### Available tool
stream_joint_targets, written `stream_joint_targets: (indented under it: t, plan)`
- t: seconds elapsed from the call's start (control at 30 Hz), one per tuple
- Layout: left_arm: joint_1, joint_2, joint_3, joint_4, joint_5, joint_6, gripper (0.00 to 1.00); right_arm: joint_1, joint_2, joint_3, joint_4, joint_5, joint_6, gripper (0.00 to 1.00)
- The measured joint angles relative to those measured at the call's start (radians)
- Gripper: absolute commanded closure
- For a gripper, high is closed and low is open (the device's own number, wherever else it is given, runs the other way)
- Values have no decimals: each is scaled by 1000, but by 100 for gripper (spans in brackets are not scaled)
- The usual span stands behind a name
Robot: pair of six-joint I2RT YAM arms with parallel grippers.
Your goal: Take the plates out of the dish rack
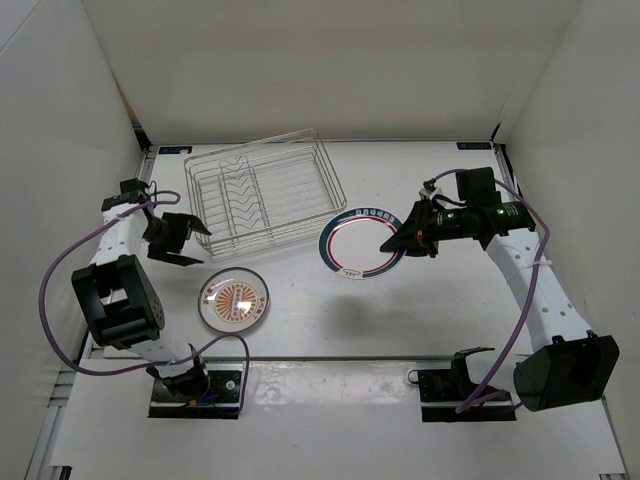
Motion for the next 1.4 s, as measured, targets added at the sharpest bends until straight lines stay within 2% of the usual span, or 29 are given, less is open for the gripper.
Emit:
stream_joint_targets:
  t: [0.03,0.1,0.33,0.4,0.47,0.53,0.57,0.63,0.77,0.8,0.9,1.1,1.4]
  plan:
    - [4,8,-1,0,8,0,35,0,0,0,0,0,0,100]
    - [13,34,9,3,21,4,49,0,0,0,0,0,-1,100]
    - [52,108,71,-21,57,31,50,0,0,0,0,0,-3,100]
    - [75,109,91,-31,61,39,59,0,0,0,0,0,-3,100]
    - [91,109,105,-34,64,39,60,0,0,0,0,0,-3,100]
    - [116,109,115,-33,66,36,68,0,0,0,0,0,-3,100]
    - [132,109,116,-31,66,33,74,0,0,0,0,-1,-3,100]
    - [159,110,116,-26,72,26,80,0,0,0,0,0,-3,100]
    - [200,147,171,-48,89,39,80,0,0,0,0,0,-6,100]
    - [203,162,194,-54,92,42,71,0,0,0,-1,0,-7,100]
    - [202,165,217,-43,92,54,56,0,0,0,-1,0,-8,100]
    - [152,71,198,36,31,103,54,0,0,-2,-4,0,-8,100]
    - [-41,26,193,88,-77,270,51,0,-2,-31,-8,1,-6,100]
